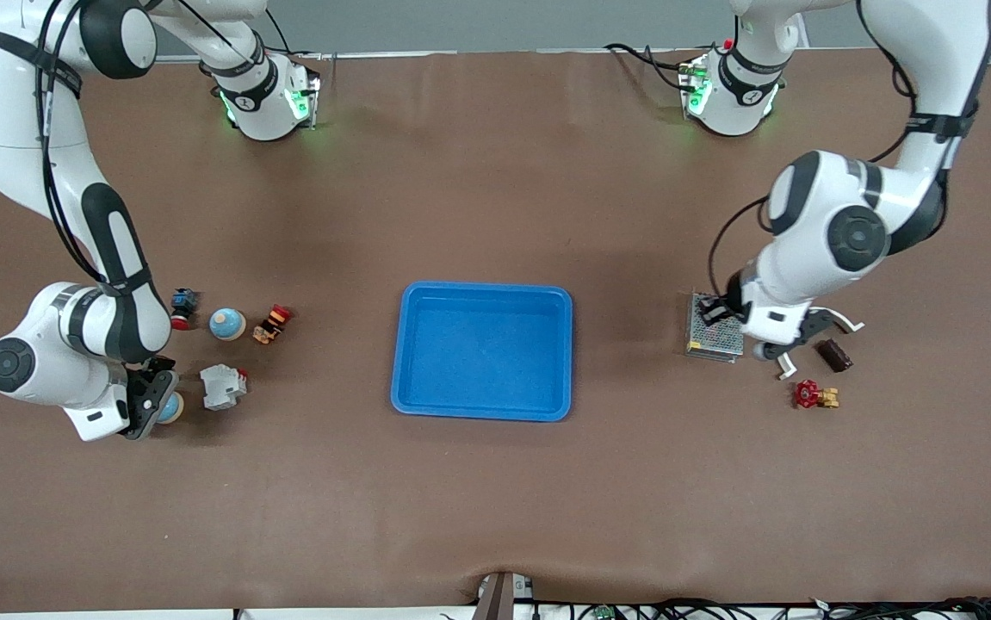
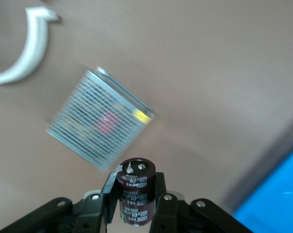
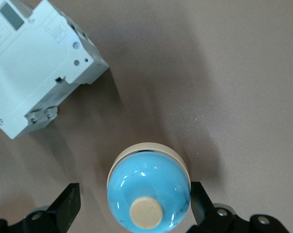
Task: Place electrolytic capacitor and blue bell in tray
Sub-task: 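Carry the capacitor into the tray with the left gripper while the right lifts the bell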
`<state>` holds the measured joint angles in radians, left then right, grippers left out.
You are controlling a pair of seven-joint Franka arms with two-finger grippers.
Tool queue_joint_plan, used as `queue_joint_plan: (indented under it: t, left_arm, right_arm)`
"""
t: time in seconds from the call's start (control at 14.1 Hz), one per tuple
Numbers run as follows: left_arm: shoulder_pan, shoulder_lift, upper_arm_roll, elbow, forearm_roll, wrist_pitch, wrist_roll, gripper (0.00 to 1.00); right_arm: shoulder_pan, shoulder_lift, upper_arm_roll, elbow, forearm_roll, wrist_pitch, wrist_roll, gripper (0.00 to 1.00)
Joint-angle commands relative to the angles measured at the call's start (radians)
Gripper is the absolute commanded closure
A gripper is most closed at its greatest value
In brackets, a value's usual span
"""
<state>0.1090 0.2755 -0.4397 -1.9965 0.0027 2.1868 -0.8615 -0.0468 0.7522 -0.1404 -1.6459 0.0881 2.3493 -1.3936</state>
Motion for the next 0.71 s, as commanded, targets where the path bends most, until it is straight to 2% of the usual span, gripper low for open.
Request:
queue_joint_plan:
  t: [0.0,0.36,0.43,0.64]
  left_arm:
    - [-0.107,0.072,0.004,0.109,-0.01,-0.022,-0.176,1.0]
    - [-0.28,0.198,0.007,0.24,0.008,-0.022,-0.476,1.0]
    - [-0.317,0.233,0.01,0.267,0.02,-0.021,-0.528,1.0]
    - [-0.399,0.359,0.012,0.387,0.103,-0.019,-0.718,1.0]
  right_arm:
    - [-0.011,-0.007,0.007,-0.011,0.025,0.012,-0.03,0.0]
    - [-0.011,-0.007,0.007,-0.009,0.03,0.011,-0.03,0.02]
    - [-0.011,-0.005,0.009,-0.009,0.033,0.012,-0.03,0.16]
    - [-0.01,-0.004,0.009,-0.009,0.042,0.012,-0.03,0.46]
